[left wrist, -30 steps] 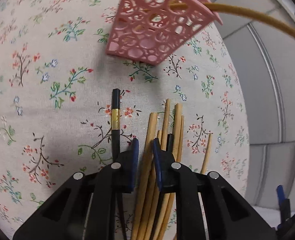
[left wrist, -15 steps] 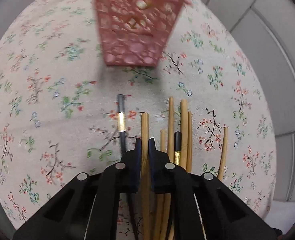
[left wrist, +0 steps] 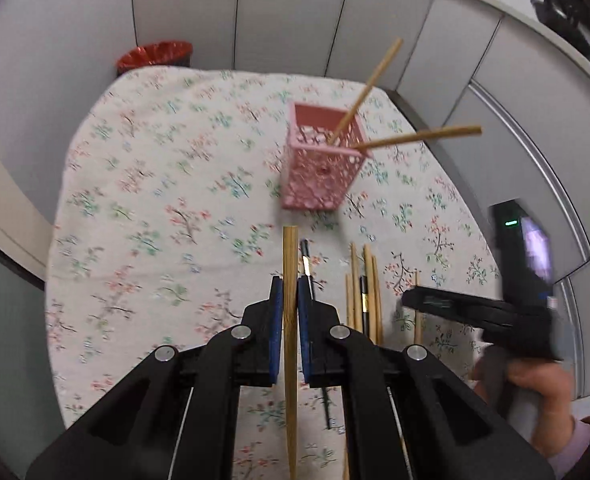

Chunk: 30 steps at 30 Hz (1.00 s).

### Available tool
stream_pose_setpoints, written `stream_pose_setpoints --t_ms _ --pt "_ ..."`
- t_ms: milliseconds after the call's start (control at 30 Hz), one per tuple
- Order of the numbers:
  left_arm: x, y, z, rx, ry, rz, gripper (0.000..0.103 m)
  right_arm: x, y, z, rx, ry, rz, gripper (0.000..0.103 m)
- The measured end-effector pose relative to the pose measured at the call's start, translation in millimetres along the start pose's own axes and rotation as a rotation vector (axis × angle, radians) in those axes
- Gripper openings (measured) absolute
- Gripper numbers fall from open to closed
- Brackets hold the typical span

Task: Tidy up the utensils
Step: 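Close the left tool on a wooden chopstick from the pile while the right tool grasps another, then lift the chopstick upright with the left tool over the pink holder while the right tool carries its chopstick there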

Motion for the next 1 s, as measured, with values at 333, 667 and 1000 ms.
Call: stream_pose_setpoints --t_ms 333,667,1000 --pt "-21.8 -8.4 1.2 -0.007 0.036 0.014 0.007 -3.7 -35.8 18.6 -0.056 0.152 0.144 0.005" --pt "-64.6 30.8 13.0 0.034 0.117 0.056 0.007 -65.4 12.7 41.7 -0.030 0.340 -0.237 0.005" --pt "-118.4 84.1 19.7 0.083 0.228 0.079 0.007 -197.4 47.2 59.2 -0.135 0.624 -0.353 0.004"
Point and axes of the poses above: each gripper's, at about its wrist camera, not at the fingertips, and x roughly the way its jaws point, y to its right, z to its underside, the point moved 9 cm from there along x, roughly the way its jaws point, and after that the axes turned 10 degrees about z, right-handed, at the moved point
